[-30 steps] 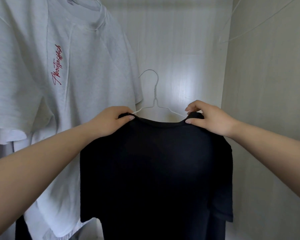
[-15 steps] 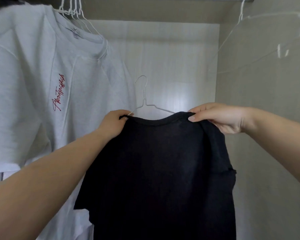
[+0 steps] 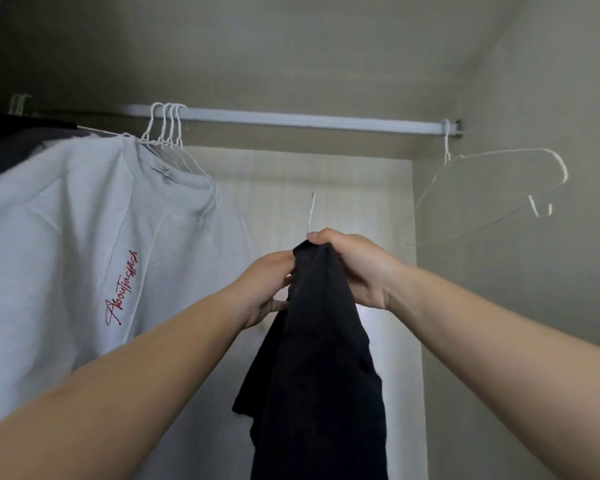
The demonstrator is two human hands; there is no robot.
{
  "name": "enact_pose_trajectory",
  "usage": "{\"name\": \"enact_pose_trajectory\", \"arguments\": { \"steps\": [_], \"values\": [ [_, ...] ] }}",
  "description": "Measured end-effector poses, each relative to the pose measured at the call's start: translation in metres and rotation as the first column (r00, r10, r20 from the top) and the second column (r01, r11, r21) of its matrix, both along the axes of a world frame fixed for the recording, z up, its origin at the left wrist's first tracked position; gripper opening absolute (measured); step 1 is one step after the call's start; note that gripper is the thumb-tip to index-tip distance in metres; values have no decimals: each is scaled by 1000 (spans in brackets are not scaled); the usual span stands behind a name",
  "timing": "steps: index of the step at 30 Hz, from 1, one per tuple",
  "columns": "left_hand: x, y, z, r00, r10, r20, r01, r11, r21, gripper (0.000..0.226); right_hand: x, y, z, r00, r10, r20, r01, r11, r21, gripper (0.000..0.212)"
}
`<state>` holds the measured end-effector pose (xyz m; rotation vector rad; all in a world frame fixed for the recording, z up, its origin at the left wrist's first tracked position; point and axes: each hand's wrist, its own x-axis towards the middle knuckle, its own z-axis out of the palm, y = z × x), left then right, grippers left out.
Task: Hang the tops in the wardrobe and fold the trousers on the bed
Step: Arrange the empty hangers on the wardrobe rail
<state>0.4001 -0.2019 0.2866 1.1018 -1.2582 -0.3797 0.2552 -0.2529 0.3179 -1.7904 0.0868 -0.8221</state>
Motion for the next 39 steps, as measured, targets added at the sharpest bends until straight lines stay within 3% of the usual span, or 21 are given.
{"name": "enact_pose_trajectory", "arguments": {
  "steps": [4, 8, 10, 13, 19, 23, 29, 33, 39],
  "values": [
    [14, 28, 17, 987, -111, -116, 107, 993, -44, 37, 38, 13, 27, 991, -106, 78, 113, 989, -94, 17],
    [18, 65, 34, 981, -178, -76, 167, 976, -136, 35, 81, 24, 56, 959, -210, 190, 250, 943, -219, 21],
    [20, 81, 43, 993, -117, 23, 119, 979, -167, 28, 101, 30, 75, 935, -236, 266, 305, 915, -263, 33],
    [28, 100, 59, 981, 113, 155, -81, 976, -201, 24, 129, 42, 105, 916, -249, 314, 350, 879, -323, 32],
    [63, 133, 84, 855, 463, 234, -395, 873, -285, 41, 186, 69, 144, 920, -264, 289, 360, 862, -358, 24],
    [85, 150, 84, 818, 545, 186, -487, 827, -281, 45, 218, 83, 146, 938, -220, 269, 304, 893, -333, 28],
    [102, 161, 79, 766, 643, 15, -606, 729, -318, 36, 246, 107, 131, 969, -146, 200, 215, 896, -389, 22],
    [104, 164, 73, 728, 685, -7, -652, 690, -313, 34, 254, 110, 121, 982, -61, 180, 128, 914, -385, 28],
    [102, 170, 65, 712, 701, -23, -674, 675, -301, 36, 244, 100, 114, 962, -47, 269, 154, 907, -391, 42]
  ]
}}
